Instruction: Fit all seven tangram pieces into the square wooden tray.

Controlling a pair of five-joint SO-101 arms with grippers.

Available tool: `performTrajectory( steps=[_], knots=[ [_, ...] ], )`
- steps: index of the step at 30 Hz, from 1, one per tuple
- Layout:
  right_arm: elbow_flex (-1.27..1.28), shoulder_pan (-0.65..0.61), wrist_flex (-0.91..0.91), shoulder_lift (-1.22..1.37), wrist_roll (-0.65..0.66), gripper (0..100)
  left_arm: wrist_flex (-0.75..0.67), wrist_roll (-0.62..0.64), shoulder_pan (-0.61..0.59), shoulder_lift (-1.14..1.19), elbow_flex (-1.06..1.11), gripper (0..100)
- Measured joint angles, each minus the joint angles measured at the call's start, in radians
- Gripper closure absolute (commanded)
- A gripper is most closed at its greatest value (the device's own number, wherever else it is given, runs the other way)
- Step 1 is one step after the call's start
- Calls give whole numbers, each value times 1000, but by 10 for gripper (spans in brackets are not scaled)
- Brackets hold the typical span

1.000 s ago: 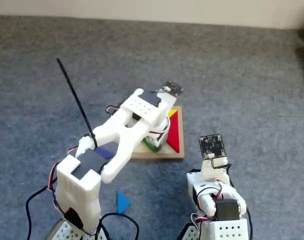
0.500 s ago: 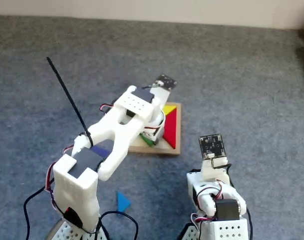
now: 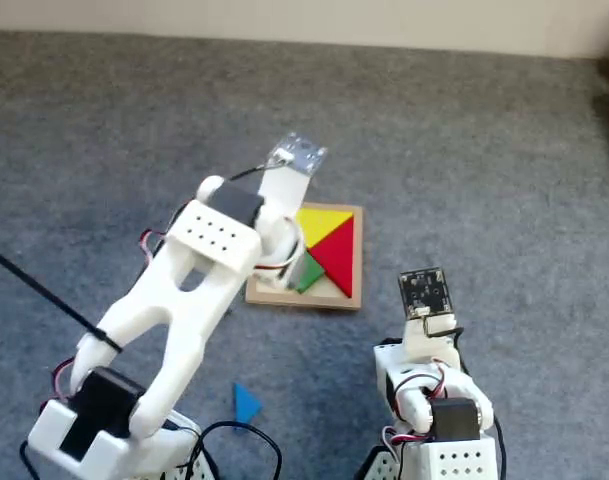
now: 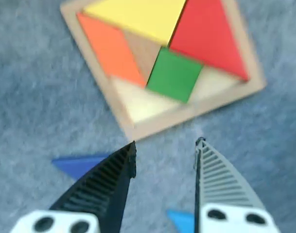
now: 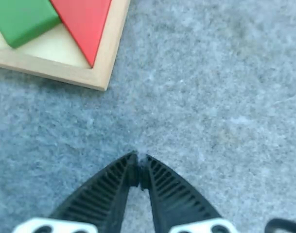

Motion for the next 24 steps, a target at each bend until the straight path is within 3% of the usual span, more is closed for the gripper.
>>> performTrajectory(
  steps=[6,19,24],
  knots=[
    [0,0,0,0,0,981,-2,-80,-43,-21,176,808],
    [0,0,0,0,0,981,-6,-84,-41,-29,408,812],
    [0,0,0,0,0,981,-63,-84,-15,-137,539,807]
  ],
)
